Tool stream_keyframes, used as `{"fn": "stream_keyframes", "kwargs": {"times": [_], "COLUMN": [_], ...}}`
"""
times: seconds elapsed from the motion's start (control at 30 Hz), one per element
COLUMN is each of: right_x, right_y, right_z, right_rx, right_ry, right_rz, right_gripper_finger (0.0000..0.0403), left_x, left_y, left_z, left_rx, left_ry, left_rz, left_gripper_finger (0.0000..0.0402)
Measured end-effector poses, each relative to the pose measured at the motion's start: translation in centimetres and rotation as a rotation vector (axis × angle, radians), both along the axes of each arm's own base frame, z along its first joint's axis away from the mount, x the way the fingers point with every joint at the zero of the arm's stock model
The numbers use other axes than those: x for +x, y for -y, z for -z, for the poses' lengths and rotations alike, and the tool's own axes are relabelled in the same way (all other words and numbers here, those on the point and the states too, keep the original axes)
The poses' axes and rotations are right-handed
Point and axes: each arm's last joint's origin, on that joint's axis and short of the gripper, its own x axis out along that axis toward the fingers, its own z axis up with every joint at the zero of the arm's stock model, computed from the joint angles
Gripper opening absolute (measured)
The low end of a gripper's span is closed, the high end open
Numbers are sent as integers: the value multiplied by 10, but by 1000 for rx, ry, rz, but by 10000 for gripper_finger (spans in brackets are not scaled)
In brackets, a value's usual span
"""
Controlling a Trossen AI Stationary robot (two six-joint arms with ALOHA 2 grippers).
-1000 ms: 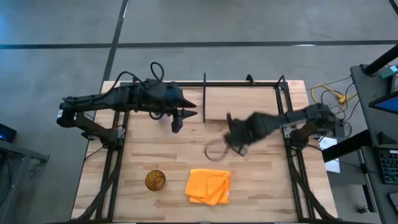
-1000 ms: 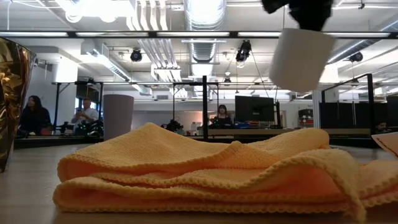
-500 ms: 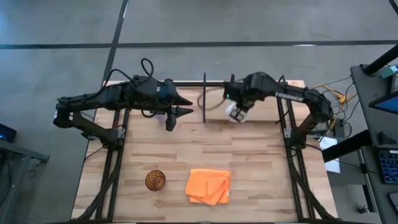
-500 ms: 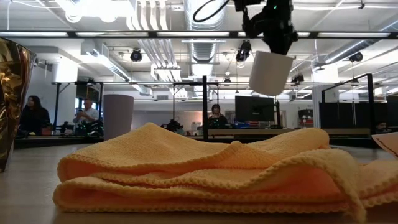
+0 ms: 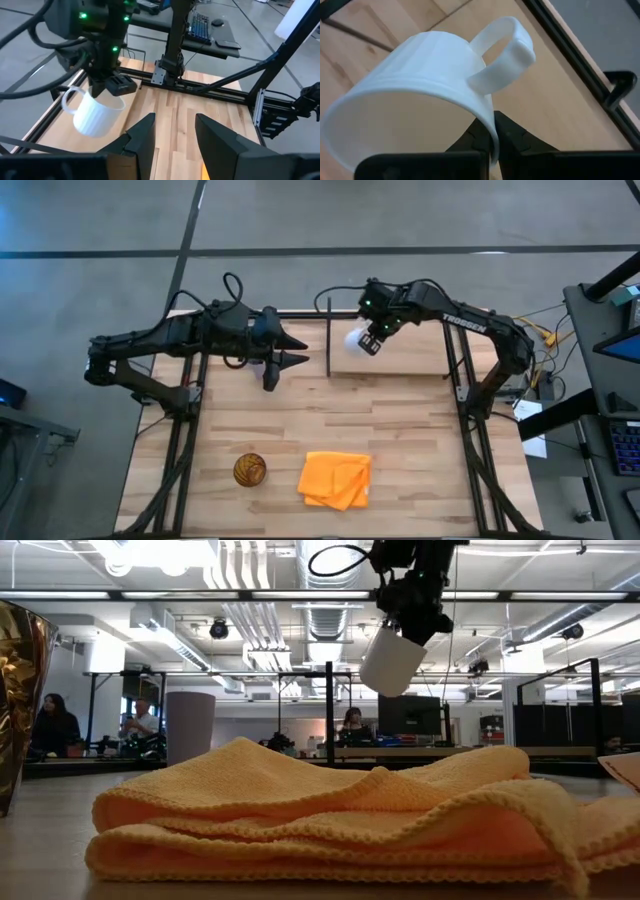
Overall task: Stack small to large cups/mugs on shelf
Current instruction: Put the white mug on the shelf
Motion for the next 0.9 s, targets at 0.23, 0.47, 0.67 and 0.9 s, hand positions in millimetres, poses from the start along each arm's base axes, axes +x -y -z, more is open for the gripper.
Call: {"fn": "stream_keyframes", "kwargs": {"times": [0.23,0.47,0.67,0.9], "right_x": [11,35,48,65], "right_y": [20,36,52,65], "right_z": [29,38,33,47], "right_rx": [76,67,110,176], "right_ry": [-17,-48,-155,-282], "right_rz": [-8,-68,-100,-133], "right_gripper_finger": [9,9,9,9], "left_x": [-4,-11,-19,-25], "left_y": [0,0,0,0], "left_z": [-3,-7,-12,-14], "left_rx": [1,4,9,16], "left_ry": [13,33,53,62], "left_rz": [0,-4,-17,-36], "left_gripper_finger": [125,125,125,125]}}
